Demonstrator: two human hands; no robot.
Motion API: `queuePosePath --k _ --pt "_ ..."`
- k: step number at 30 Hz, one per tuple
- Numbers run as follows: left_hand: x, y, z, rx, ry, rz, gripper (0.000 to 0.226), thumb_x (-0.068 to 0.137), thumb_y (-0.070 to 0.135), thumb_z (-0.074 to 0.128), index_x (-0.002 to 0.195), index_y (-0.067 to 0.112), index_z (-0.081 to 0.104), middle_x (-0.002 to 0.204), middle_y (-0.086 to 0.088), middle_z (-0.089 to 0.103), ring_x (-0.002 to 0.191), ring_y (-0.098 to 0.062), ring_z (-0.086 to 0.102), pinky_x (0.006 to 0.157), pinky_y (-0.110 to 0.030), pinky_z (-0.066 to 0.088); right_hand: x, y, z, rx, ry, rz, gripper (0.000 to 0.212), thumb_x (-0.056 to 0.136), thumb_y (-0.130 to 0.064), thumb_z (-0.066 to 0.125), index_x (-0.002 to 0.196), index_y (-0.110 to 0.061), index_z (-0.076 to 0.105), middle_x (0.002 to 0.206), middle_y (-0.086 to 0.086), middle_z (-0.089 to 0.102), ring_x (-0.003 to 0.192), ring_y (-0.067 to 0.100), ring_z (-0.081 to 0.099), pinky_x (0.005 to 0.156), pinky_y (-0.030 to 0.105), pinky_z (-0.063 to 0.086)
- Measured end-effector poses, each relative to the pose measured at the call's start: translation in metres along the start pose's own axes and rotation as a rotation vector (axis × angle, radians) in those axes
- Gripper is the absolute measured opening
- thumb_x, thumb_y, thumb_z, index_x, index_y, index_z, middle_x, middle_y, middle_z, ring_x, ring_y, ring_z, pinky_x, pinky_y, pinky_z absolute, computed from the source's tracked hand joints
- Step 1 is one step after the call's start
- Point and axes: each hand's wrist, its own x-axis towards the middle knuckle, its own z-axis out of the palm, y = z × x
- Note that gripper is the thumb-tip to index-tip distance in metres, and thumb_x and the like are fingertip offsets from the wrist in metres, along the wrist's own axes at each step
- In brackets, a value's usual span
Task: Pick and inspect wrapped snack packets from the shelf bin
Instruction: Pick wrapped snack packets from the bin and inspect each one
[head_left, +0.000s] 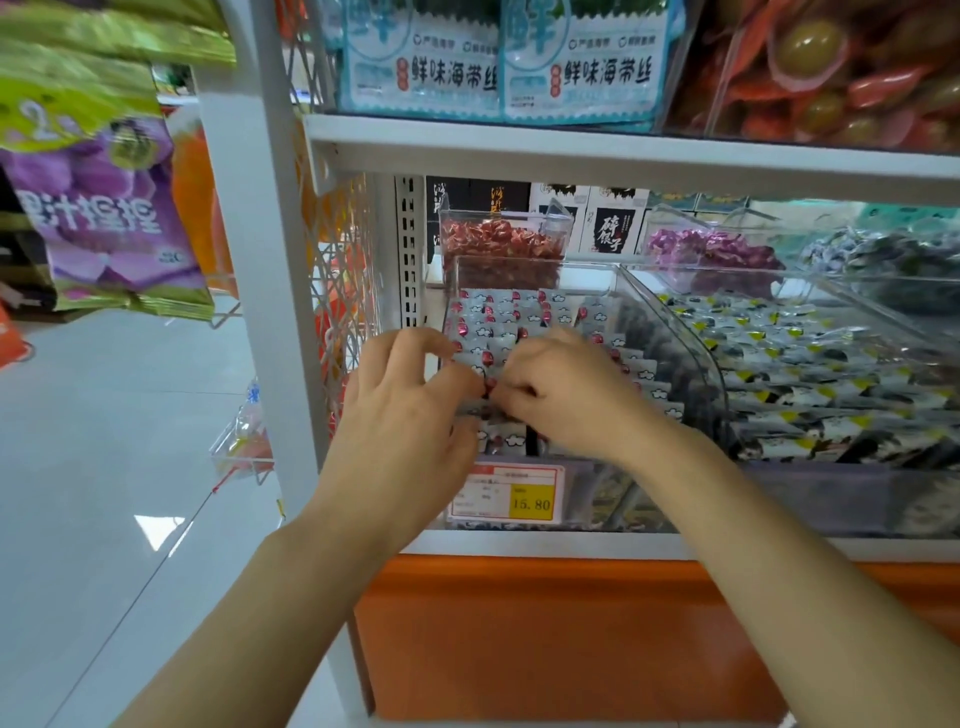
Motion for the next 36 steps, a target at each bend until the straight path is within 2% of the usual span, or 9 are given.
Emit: queuePosePath --k 4,9,13,18,21,23,29,31,36 --pt "0.0 -0.001 -0.001 0.014 0.001 -0.012 0.023 0.084 0.015 0.062 0.106 0.018 0.066 0.129 -0.005 0.045 0.123 -0.019 0.022 0.1 -0.039 0.029 0.012 0.016 -0.024 0.249 0.256 0.108 0.024 0.092 -0.023 0.053 0.09 -0.01 0.074 0.096 0.006 0.065 0.099 0.027 0.053 0.091 0.038 0.042" --pt "0.0 -0.003 -0.003 0.006 0.0 -0.022 0.023 0.085 0.017 0.061 0.107 0.02 0.066 0.131 -0.003 0.044 0.125 -0.017 0.02 0.101 -0.04 0.029 0.02 0.015 -0.008 0.088 0.112 0.09 0.013 0.082 -0.038 0.067 0.088 -0.029 0.072 0.075 -0.023 0.048 0.098 0.013 0.039 0.085 0.034 0.036" --pt "0.001 -0.003 -0.003 0.002 -0.001 -0.034 0.023 0.085 0.017 0.06 0.107 0.02 0.066 0.132 -0.004 0.044 0.127 -0.021 0.022 0.1 -0.041 0.029 0.025 0.009 0.005 -0.038 0.096 0.057 0.006 0.081 -0.035 0.069 0.083 -0.029 0.069 0.084 -0.014 0.058 0.097 0.012 0.04 0.082 0.032 0.033" --pt "0.002 -0.002 -0.005 -0.021 0.067 -0.038 0.022 0.087 0.015 0.061 0.108 0.017 0.066 0.128 -0.005 0.049 0.122 -0.023 0.03 0.098 -0.036 0.029 0.011 0.012 -0.02 0.52 0.442 0.151 0.012 0.088 -0.015 0.061 0.079 -0.022 0.057 0.077 -0.017 0.055 0.068 -0.007 0.051 0.064 0.0 0.038" --pt "0.004 0.002 -0.009 -0.066 0.114 -0.032 0.026 0.089 0.018 0.057 0.115 0.015 0.063 0.121 -0.001 0.05 0.114 -0.015 0.035 0.09 -0.016 0.021 -0.01 0.017 -0.03 0.728 0.637 0.233 0.016 0.091 -0.013 0.056 0.079 -0.022 0.054 0.077 -0.009 0.059 0.06 -0.001 0.053 0.053 0.008 0.043" --pt "0.004 0.009 -0.011 -0.159 0.101 -0.043 0.032 0.092 0.023 0.052 0.122 0.015 0.058 0.114 0.006 0.047 0.103 -0.008 0.043 0.083 -0.008 0.027 -0.025 0.017 -0.033 1.005 0.696 0.3 0.015 0.093 -0.009 0.053 0.08 -0.016 0.056 0.073 -0.003 0.062 0.054 0.005 0.055 0.05 0.015 0.047" --pt "0.001 0.024 -0.01 -0.618 0.009 -0.247 0.036 0.092 0.029 0.05 0.127 0.02 0.051 0.096 0.004 0.063 0.069 -0.004 0.061 0.057 -0.015 0.049 -0.055 0.007 -0.027 1.567 0.554 0.394 0.014 0.09 -0.006 0.052 0.081 -0.007 0.062 0.062 -0.005 0.065 0.054 0.008 0.06 0.05 0.021 0.05" --pt "0.002 0.025 -0.012 -0.796 0.014 -0.332 0.027 0.091 0.019 0.054 0.117 0.013 0.056 0.086 -0.002 0.063 0.062 -0.003 0.063 0.051 -0.016 0.051 -0.063 0.009 -0.024 1.63 0.495 0.391 0.005 0.083 -0.007 0.058 0.082 -0.006 0.063 0.066 -0.001 0.066 0.057 0.01 0.061 0.051 0.021 0.051" --pt "0.001 0.023 -0.016 -1.033 -0.025 -0.48 0.023 0.086 0.015 0.061 0.108 0.011 0.062 0.08 -0.009 0.063 0.065 -0.009 0.066 0.055 -0.024 0.056 -0.076 0.019 -0.024 1.618 0.363 0.408 0.02 0.066 -0.012 0.064 0.084 -0.005 0.065 0.069 0.005 0.067 0.06 0.014 0.065 0.054 0.021 0.053"
